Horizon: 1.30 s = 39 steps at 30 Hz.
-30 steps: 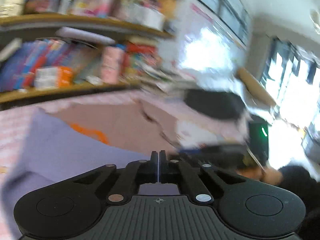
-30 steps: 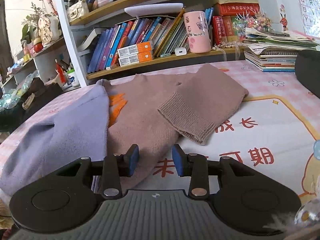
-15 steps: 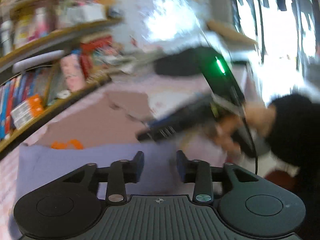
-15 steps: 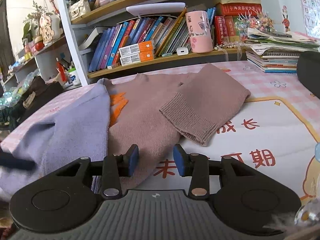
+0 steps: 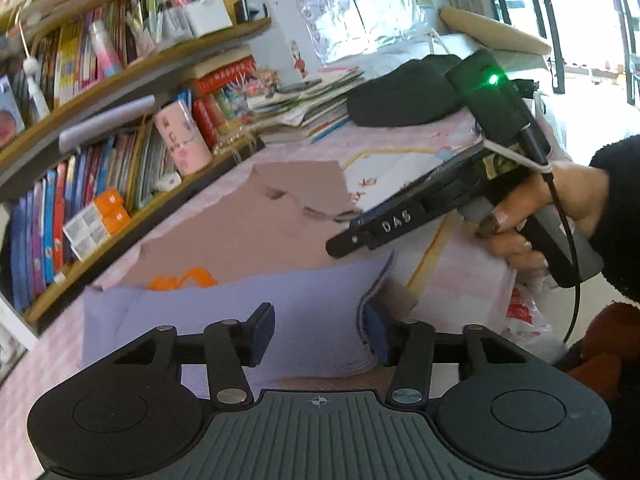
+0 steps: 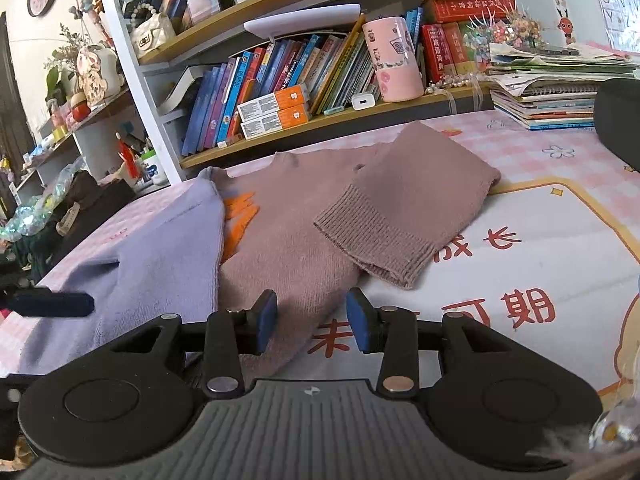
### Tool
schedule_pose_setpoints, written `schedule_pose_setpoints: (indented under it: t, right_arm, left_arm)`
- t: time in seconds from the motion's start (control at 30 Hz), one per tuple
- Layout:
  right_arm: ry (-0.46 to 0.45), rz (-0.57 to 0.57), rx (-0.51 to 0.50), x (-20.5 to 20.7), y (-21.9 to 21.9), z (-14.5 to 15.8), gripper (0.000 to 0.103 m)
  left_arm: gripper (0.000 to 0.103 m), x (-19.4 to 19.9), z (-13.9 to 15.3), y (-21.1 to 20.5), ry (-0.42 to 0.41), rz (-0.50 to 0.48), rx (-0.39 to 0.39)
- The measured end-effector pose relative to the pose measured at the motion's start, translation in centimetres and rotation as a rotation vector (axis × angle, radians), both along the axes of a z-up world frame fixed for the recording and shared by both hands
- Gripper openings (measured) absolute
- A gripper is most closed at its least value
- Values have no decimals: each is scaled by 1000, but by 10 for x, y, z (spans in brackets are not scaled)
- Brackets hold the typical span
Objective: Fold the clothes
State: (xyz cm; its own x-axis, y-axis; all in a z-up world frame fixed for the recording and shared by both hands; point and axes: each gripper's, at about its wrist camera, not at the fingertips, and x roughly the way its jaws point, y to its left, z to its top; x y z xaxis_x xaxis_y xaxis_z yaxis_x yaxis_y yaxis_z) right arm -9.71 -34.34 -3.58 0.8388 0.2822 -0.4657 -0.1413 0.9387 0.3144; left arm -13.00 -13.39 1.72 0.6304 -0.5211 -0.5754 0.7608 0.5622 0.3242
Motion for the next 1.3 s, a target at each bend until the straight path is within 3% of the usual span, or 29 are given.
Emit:
schedule_pose_setpoints:
  t: [0.03, 0.07, 0.33, 0.37, 0.4, 0.53, 0.63, 0.73, 0.83, 0.93, 1.03, 1.3]
  right_arm:
    - [0, 0, -1, 0, 0, 0, 37]
    - [0, 0, -2, 0, 0, 0, 37]
    - [0, -1, 8, -1, 1, 0, 37]
    - [0, -1, 9, -1, 1, 0, 37]
    - [0, -1, 8, -1, 0, -1, 37]
    - [-1, 1, -19, -1, 3, 0, 37]
    - [-3, 0, -69, -1, 9, 0, 37]
    - [-4, -4, -109, -1, 15, 1, 37]
    - [6, -14, -122, 1, 18, 1, 38]
    - [45, -16, -126, 7, 20, 6, 39]
    - [84, -16, -119, 13, 24, 11, 39]
    - [118, -14, -126, 21, 39, 15, 39]
  left_arm:
    - [27, 0, -2, -1, 9, -5, 0]
    - [23, 0, -4, -2, 16, -10, 1]
    - [19, 5, -17, -10, 72, -40, 5]
    - [8, 7, -16, -8, 74, -40, -10]
    - [5, 10, -13, -5, 71, -34, -34]
    - [4, 39, 30, 48, -44, 148, -213]
    - [4, 72, 61, 107, -109, 316, -250]
    - [4, 117, 83, 173, -165, 503, -182]
    - [4, 170, 95, 230, -230, 688, -42]
    - [4, 208, 101, 282, -258, 834, 17]
    - [4, 231, 97, 320, -277, 931, 14]
    - [4, 253, 76, 375, -256, 1071, -32]
